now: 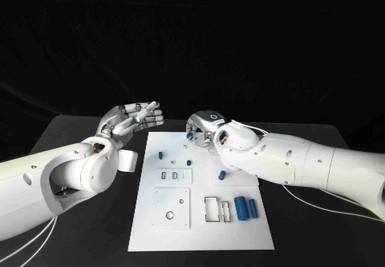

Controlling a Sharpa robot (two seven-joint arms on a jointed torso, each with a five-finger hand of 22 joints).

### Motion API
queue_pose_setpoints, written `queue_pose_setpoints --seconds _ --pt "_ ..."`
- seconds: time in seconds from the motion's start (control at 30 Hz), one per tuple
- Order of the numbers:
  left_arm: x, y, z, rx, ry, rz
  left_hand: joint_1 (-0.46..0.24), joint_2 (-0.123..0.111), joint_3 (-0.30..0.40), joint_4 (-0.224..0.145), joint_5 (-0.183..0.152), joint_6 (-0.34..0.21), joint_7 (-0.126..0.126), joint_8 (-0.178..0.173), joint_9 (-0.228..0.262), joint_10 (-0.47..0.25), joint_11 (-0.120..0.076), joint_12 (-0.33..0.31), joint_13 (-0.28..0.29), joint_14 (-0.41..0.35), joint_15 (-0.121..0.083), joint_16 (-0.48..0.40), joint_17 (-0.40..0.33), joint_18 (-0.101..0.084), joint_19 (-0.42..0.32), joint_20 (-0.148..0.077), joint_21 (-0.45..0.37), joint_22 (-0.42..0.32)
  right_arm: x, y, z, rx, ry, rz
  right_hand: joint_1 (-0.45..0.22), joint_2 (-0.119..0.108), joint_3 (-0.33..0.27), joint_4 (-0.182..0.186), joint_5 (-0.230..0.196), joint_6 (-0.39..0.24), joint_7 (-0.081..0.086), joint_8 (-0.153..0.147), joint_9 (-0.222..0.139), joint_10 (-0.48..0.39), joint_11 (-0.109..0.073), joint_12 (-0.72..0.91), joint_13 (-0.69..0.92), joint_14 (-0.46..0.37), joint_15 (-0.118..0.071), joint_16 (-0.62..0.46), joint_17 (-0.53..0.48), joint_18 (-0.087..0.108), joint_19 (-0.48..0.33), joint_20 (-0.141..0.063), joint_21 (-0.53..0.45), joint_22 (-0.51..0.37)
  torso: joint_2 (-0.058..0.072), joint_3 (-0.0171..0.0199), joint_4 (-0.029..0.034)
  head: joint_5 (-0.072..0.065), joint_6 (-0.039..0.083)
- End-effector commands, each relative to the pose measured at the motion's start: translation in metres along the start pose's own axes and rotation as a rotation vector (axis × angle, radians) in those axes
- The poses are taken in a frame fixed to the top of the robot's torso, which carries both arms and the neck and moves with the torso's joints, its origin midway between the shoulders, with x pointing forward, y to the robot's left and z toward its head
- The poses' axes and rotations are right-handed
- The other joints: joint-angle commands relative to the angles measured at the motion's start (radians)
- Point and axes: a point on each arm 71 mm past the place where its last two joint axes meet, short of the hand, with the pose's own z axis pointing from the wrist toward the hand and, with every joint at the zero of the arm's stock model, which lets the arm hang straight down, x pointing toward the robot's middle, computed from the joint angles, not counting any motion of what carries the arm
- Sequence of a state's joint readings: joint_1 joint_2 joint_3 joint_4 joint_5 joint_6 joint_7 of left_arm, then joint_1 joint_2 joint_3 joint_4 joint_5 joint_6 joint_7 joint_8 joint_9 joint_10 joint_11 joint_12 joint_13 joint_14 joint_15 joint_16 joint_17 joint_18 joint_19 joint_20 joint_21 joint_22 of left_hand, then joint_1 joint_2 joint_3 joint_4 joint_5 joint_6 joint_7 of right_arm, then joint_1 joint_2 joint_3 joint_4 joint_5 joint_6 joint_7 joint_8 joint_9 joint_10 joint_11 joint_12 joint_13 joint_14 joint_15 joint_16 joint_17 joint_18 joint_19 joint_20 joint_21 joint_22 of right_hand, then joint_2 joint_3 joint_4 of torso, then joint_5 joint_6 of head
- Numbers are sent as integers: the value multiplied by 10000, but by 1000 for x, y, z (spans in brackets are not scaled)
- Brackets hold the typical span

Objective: Assemble the parts on the task board

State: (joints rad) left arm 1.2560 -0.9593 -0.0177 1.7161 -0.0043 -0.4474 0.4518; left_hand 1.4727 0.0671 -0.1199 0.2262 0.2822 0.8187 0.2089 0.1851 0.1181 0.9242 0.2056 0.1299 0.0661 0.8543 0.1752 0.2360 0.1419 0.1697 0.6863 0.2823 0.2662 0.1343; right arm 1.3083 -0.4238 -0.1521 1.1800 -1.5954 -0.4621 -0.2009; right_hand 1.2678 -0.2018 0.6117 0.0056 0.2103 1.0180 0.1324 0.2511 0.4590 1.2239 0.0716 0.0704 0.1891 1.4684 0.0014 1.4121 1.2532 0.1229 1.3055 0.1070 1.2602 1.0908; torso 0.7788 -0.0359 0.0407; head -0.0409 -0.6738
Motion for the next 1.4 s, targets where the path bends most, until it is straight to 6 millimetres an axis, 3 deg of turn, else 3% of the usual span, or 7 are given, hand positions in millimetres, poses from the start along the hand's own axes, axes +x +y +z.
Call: queue_pose_setpoints --seconds 0.03,0.43,0.73,1.13,1.4 --pt "3 -3 1 144 185 -38 38 -10 -32 3 55 -76 306 35 4 -10 33 -58 -14 18 16 17 9 86 30 2 30 -12 3 1 1 -54 85 64 -17 -71 74 2 44 11 12 18 14 18 17 -26 12 433 -62 49 14 -176 -26 -53 16 -7 29 -19 9 5 -8" --pt "4 -6 2 193 201 -25 44 -11 -40 9 56 -81 307 38 4 -8 35 -71 -12 10 20 13 12 83 23 3 27 -19 8 0 3 17 245 112 -56 -105 94 15 15 -38 25 -3 29 -15 30 -49 10 426 -51 45 -9 -170 -54 -48 -7 -35 35 -3 12 44 -46" --pt "4 -7 2 199 228 -31 45 -12 -43 11 55 -82 307 39 5 -8 36 -75 -12 6 21 11 12 82 21 3 26 -21 9 -3 6 147 170 62 -88 -165 131 15 -2 -122 54 -42 47 -95 59 -76 2 418 -30 46 -29 -160 -96 -34 -44 -76 30 -15 6 54 -43" --pt "4 -7 2 204 240 -31 44 -13 -51 19 53 -86 309 41 5 -8 39 -85 -11 -3 24 7 14 80 15 4 23 -26 9 0 8 33 141 98 -259 -477 229 15 -178 -656 329 -358 58 -1087 348 -83 -237 321 213 -42 -340 -123 -269 180 -198 -185 34 -16 2 94 -58" --pt "3 -8 2 198 219 -19 44 -15 -56 24 52 -88 311 42 6 -7 40 -91 -11 -8 26 4 15 79 11 4 21 -30 8 -2 3 -18 151 173 -296 -554 129 9 -204 -808 397 -477 10 -1251 402 -73 -282 302 261 -53 -400 -102 -333 232 -268 -253 36 -8 -10 113 -63"
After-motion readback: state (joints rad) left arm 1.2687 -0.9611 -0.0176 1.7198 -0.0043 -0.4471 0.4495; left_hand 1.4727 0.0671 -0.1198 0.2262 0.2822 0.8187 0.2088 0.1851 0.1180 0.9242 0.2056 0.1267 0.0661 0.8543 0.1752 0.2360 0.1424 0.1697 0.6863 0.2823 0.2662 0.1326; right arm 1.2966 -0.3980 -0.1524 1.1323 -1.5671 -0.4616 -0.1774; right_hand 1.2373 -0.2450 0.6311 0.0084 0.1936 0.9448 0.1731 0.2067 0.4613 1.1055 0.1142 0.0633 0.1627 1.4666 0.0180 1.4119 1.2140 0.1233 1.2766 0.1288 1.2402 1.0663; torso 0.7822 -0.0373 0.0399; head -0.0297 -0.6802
